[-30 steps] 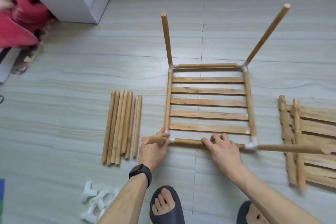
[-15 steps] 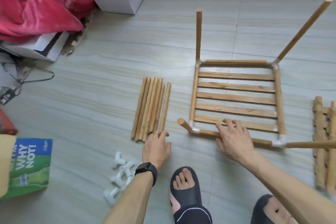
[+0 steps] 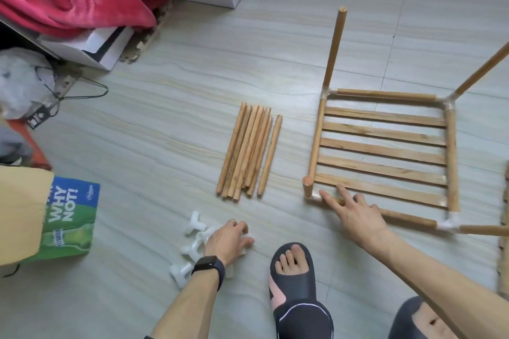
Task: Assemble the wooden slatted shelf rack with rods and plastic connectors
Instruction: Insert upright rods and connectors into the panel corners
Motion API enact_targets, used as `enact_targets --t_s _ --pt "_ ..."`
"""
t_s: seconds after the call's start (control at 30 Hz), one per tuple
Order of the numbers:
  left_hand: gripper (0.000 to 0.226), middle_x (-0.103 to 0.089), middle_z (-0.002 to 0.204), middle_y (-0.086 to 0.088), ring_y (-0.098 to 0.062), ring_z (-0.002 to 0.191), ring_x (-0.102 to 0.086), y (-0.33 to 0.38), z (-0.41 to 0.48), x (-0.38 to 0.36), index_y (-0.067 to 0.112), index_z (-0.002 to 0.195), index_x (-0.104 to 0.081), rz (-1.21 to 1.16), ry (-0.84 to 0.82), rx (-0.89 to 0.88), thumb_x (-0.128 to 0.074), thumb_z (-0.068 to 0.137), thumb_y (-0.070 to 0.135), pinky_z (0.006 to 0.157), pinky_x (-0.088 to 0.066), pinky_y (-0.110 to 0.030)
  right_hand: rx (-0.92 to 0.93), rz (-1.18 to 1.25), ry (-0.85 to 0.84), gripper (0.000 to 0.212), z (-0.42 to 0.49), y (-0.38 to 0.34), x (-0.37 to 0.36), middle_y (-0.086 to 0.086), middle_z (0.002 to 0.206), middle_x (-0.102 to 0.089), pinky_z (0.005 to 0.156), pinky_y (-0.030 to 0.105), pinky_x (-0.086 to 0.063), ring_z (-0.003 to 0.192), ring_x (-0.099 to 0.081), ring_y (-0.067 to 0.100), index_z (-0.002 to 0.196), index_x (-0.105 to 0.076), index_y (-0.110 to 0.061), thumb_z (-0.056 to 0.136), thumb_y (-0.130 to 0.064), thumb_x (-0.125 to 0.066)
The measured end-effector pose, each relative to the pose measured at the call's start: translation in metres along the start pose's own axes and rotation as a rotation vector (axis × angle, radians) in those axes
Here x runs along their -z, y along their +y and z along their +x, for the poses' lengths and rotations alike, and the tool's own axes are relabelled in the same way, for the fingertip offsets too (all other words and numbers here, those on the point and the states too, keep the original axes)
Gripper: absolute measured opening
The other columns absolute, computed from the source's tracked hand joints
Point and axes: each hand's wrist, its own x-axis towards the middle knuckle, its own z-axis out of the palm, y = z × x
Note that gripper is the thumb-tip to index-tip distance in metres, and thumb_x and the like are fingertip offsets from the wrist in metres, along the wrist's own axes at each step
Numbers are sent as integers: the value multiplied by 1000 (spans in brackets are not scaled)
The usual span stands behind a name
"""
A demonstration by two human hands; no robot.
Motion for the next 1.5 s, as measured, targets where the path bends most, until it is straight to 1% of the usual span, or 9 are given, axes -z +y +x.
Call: enact_targets --t_s 0.13,0.2,0.33,0.53,1.0,1.2,1.3,1.4,1.5 --pt "24 -68 105 1 -19 98 -64 8 1 24 21 106 -68 -141 90 14 -64 96 42 85 -50 -31 33 -9 7 91 -3 6 4 7 164 -7 78 42 -56 124 -40 33 160 2 -40 94 1 -46" --pt "22 -73 90 2 -12 79 -69 24 -4 47 18 100 -74 -506 159 21 -73 91 38 76 -57 -28 30 101 -37 82 -5 8 15 6 163 -14 93 45 -54 134 -36 34 160 -11 -36 95 -2 -47" --pt "32 -74 98 -12 -20 84 -74 75 -18 115 4 116 -72 -1279 55 -138 -77 88 20 73 -61 -28 -16 780 210 41 -20 9 66 3 139 -61 106 32 -45 124 -59 17 142 -54 -28 101 -31 -57" --pt "28 -76 104 -13 -22 91 -74 138 -49 180 11 105 -80 -1532 -171 -414 -81 80 22 74 -59 -27 174 1737 278 37 -65 1 165 8 110 -76 79 32 -61 89 -74 21 123 -70 -30 91 -49 -69" --pt "38 -77 89 -13 -19 70 -73 155 -89 188 5 100 -77 -1534 -171 -281 -84 74 32 56 -58 -21 265 1119 718 35 -97 -13 176 -6 99 -74 74 34 -61 78 -73 13 122 -71 -31 88 -39 -77" --pt "27 -78 99 -5 -24 88 -76 147 -104 187 15 108 -77 -1308 -31 -483 -77 86 31 70 -58 -24 145 1602 515 28 -99 -9 180 9 81 -77 75 38 -59 74 -74 21 108 -77 -21 87 -40 -75" --pt "37 -79 94 1 -13 79 -74 149 -106 192 15 106 -75 -1106 52 -482 -65 93 48 67 -54 -19 130 1587 476 19 -100 -7 182 8 92 -76 70 30 -57 71 -72 19 102 -78 -27 93 -41 -70" --pt "44 -78 88 -1 -6 68 -65 153 -105 197 12 102 -75 -1140 32 -432 -61 95 54 64 -51 -18 203 1523 501 32 -104 -2 183 -1 114 -71 70 24 -58 80 -76 22 129 -67 -36 97 -34 -68" --pt "43 -78 86 -3 -6 65 -60 156 -102 198 12 95 -76 -1197 -6 -426 -65 92 54 68 -52 -22 285 1456 472 37 -108 1 185 -3 107 -76 75 22 -58 86 -77 19 128 -67 -39 94 -26 -73"
